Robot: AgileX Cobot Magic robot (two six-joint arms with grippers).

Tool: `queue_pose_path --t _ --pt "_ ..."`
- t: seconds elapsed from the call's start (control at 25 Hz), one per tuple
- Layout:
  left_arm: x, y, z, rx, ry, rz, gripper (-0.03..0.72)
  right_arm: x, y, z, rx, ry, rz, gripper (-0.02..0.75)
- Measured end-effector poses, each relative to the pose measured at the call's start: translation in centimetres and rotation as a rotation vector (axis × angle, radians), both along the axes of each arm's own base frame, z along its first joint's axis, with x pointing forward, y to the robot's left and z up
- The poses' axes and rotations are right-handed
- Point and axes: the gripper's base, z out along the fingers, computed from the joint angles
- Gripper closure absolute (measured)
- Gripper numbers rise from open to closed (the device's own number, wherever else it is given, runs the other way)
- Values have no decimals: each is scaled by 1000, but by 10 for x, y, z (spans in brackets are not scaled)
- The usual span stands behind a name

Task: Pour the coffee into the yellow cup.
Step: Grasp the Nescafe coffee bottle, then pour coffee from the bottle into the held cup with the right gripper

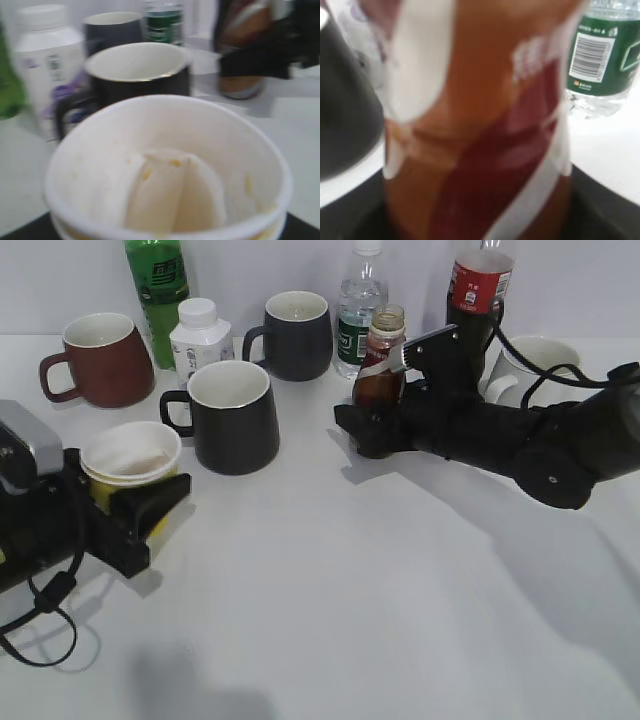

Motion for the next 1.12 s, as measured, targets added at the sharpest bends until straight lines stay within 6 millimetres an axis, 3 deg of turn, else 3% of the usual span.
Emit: queue_pose_path --t 0.12,0.32,0.52,0.88,1.12 --pt "-1 -6 1 -4 -3 -76 267 3 1 1 3 -7 0 237" --pt "6 -17 4 -52 17 -176 267 5 3 2 -11 -9 12 236" --pt "11 -40 -7 -55 48 -266 267 1 5 4 -67 -38 80 236" --pt "22 -81 -13 -73 24 -352 267 -10 6 61 -340 -384 255 236" --pt "39 -97 -2 -60 -27 -357 267 -16 5 74 -537 -558 368 236"
